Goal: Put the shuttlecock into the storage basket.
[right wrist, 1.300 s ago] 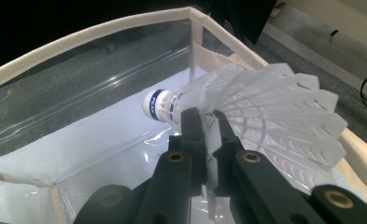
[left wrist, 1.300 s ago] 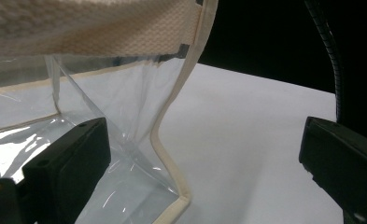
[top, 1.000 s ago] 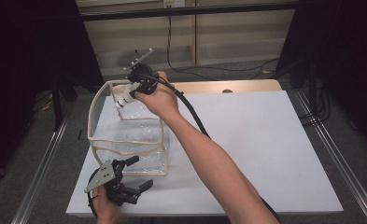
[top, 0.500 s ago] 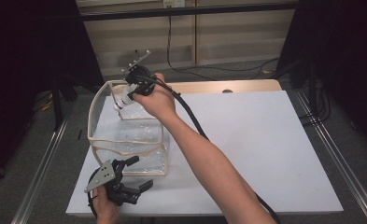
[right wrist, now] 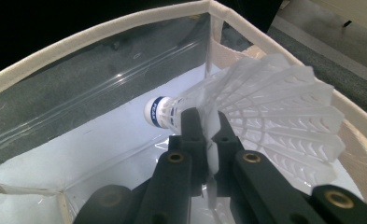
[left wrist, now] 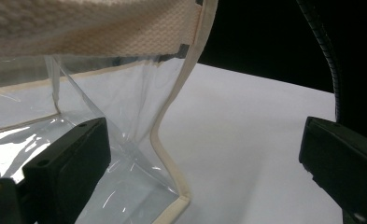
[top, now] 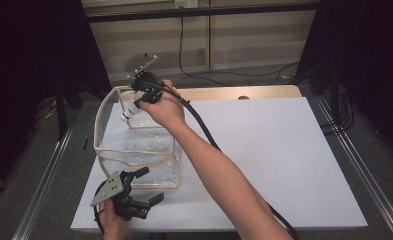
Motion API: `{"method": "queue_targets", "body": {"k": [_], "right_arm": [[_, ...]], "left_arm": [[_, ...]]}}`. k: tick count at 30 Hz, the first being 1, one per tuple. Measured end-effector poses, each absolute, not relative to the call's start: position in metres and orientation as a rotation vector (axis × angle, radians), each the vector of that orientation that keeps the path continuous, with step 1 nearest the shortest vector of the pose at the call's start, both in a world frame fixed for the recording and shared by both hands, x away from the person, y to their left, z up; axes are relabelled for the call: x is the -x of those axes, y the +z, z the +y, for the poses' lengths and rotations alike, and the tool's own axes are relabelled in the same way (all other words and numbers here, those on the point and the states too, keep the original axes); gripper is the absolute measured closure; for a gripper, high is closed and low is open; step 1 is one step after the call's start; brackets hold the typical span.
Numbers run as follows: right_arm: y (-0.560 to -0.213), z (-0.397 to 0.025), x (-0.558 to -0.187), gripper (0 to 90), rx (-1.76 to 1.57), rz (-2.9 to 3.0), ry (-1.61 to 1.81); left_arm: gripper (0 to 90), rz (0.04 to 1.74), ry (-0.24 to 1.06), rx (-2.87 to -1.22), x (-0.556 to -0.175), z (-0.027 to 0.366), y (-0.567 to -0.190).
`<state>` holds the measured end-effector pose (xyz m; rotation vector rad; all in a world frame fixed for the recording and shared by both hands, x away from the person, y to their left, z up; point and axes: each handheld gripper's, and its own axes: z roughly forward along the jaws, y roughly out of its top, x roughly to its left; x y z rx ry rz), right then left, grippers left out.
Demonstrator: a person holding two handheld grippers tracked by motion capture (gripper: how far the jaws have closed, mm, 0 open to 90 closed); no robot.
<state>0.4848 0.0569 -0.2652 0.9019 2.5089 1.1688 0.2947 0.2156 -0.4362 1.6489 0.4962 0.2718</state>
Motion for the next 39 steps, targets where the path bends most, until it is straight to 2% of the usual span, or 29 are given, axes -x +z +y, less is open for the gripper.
{"method": "queue_targets", "body": {"k": [39], "right_arm": [[-0.27,0.081,-0.484,89.3,-0.916,2.536,1.175]], "left_arm": [[2.3,0.49,0.267,-1.654,-0.294,0.215,-0.436]]}}
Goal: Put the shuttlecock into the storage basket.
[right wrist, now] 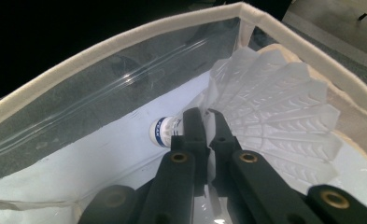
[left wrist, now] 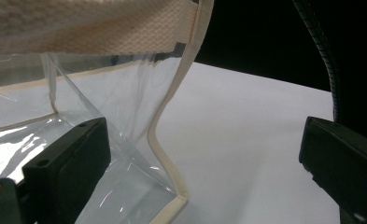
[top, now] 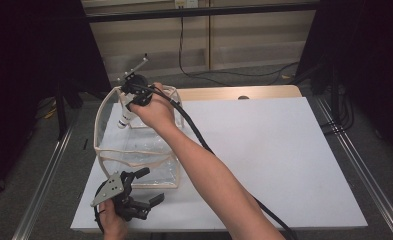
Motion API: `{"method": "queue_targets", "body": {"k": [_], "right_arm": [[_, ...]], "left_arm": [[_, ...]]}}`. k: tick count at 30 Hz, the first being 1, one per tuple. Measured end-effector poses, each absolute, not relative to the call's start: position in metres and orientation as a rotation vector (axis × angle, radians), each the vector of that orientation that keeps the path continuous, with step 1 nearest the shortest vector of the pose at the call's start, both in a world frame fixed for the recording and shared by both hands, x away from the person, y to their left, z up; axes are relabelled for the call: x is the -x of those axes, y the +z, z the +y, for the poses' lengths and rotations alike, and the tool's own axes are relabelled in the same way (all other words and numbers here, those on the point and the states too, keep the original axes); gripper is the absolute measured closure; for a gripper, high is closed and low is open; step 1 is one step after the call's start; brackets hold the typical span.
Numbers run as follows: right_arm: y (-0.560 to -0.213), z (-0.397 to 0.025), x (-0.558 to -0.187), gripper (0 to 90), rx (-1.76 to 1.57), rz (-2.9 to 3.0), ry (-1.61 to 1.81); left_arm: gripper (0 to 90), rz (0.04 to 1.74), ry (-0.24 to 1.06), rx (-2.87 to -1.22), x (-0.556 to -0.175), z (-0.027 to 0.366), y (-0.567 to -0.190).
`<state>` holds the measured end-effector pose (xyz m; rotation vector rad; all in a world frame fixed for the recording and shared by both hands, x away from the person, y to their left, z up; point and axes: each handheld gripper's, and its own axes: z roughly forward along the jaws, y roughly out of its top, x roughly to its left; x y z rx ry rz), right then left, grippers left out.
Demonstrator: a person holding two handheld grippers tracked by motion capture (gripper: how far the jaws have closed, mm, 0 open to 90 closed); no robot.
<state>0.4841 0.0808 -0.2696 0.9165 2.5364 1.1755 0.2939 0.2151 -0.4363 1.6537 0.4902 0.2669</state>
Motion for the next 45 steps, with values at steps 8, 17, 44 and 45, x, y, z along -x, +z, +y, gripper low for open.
{"method": "queue_targets", "body": {"k": [8,17,44,45], "right_arm": [[-0.278,0.087,-0.484,89.3,-0.927,2.554,1.163],[-0.285,0.092,-0.485,89.2,-0.923,2.566,1.15],[-0.305,0.101,-0.487,89.0,-0.892,2.623,1.098],[-0.306,0.101,-0.487,89.0,-0.889,2.624,1.093]], "left_arm": [[2.3,0.489,0.264,-1.654,-0.294,0.215,-0.436],[2.3,0.486,0.265,-1.654,-0.294,0.215,-0.436],[2.3,0.484,0.265,-1.656,-0.294,0.215,-0.436],[2.3,0.482,0.267,-1.657,-0.294,0.215,-0.436]]}}
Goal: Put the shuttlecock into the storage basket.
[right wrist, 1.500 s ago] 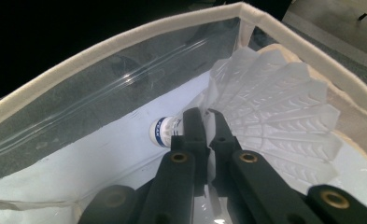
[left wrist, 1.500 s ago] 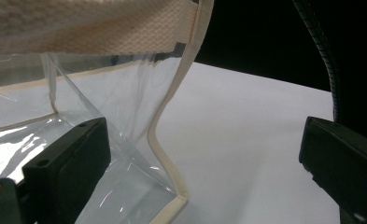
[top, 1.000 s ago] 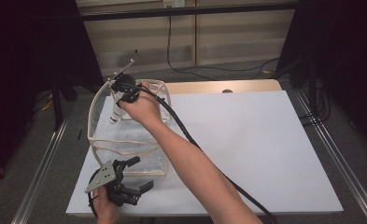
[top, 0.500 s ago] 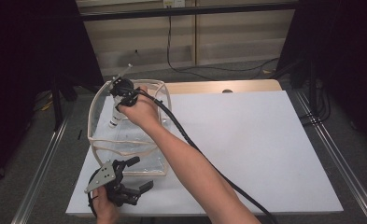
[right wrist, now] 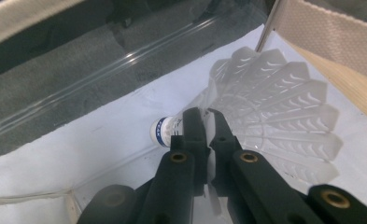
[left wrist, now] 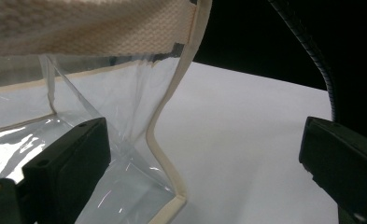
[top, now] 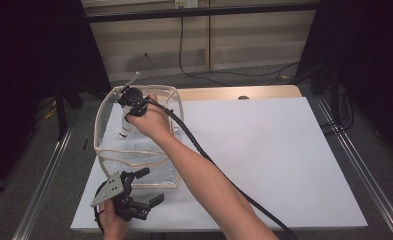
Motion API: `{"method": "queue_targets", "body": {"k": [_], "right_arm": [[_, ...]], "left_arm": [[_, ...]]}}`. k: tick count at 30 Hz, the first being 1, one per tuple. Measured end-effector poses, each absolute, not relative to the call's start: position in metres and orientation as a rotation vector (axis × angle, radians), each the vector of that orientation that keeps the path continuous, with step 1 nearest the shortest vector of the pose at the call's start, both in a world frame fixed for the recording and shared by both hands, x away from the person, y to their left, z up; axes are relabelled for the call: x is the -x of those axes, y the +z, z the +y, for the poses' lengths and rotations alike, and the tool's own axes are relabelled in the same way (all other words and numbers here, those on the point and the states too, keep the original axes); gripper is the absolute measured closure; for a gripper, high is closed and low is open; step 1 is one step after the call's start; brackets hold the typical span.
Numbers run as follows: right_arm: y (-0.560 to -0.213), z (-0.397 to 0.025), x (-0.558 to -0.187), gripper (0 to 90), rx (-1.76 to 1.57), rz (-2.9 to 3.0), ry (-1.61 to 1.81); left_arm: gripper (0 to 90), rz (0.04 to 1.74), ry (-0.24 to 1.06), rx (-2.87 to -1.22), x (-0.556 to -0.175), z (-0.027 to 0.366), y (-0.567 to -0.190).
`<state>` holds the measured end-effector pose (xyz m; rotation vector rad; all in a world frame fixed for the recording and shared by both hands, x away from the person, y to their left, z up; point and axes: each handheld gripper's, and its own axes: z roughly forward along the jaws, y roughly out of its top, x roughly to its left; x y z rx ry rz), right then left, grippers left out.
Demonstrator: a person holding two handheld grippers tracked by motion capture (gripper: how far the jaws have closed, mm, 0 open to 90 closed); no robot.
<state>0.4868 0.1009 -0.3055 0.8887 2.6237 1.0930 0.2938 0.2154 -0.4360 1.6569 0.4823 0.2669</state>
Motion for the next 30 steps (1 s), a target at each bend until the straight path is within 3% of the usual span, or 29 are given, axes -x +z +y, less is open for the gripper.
{"method": "queue_targets", "body": {"k": [30], "right_arm": [[-0.3148,0.1033,-0.4879,88.7,-0.853,2.684,1.034]], "left_arm": [[2.3,0.483,0.268,-1.659,-0.294,0.2156,-0.4363]]}}
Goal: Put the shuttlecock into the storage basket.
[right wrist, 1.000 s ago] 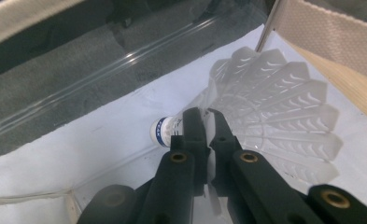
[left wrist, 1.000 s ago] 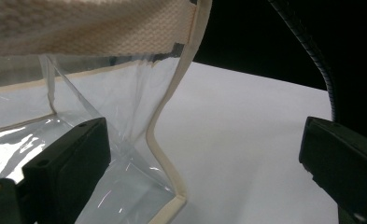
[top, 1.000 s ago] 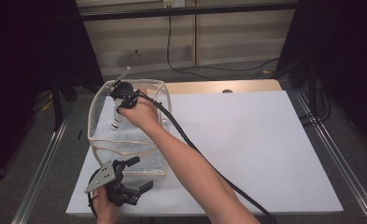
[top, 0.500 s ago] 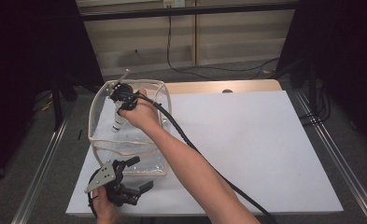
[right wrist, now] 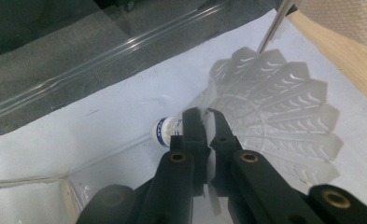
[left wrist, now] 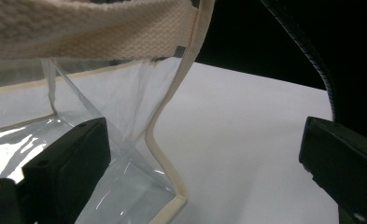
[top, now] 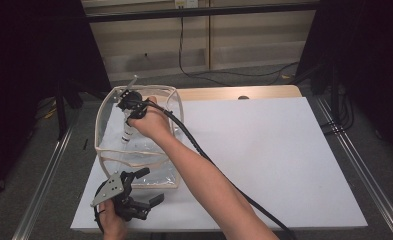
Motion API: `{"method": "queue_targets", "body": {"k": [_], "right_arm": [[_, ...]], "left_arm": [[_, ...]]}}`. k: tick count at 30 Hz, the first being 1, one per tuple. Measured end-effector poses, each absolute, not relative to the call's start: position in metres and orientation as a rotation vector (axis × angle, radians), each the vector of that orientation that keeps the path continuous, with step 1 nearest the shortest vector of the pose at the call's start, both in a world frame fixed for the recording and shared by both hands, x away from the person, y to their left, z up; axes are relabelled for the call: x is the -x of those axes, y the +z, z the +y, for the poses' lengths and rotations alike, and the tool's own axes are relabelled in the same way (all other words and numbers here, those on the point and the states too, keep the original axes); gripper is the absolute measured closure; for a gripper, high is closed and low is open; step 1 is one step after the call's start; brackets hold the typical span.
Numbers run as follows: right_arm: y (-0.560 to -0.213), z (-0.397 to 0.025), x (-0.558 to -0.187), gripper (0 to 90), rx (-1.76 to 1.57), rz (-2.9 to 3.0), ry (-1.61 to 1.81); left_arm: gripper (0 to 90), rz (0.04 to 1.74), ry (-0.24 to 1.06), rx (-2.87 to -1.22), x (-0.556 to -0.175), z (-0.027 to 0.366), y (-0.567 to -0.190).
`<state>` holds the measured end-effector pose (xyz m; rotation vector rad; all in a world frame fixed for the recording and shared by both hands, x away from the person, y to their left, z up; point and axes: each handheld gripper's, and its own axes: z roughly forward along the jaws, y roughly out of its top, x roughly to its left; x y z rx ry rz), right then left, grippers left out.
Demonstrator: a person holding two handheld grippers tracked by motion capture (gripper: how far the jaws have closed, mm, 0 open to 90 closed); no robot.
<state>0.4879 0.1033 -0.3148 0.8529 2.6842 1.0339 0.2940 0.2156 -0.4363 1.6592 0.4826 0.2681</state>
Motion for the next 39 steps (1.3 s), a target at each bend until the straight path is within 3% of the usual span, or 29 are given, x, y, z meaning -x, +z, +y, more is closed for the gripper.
{"method": "queue_targets", "body": {"k": [39], "right_arm": [[-0.3214,0.1062,-0.4875,88.6,-0.817,2.743,1.003]], "left_arm": [[2.3,0.486,0.266,-1.657,-0.2941,0.2154,-0.4363]]}}
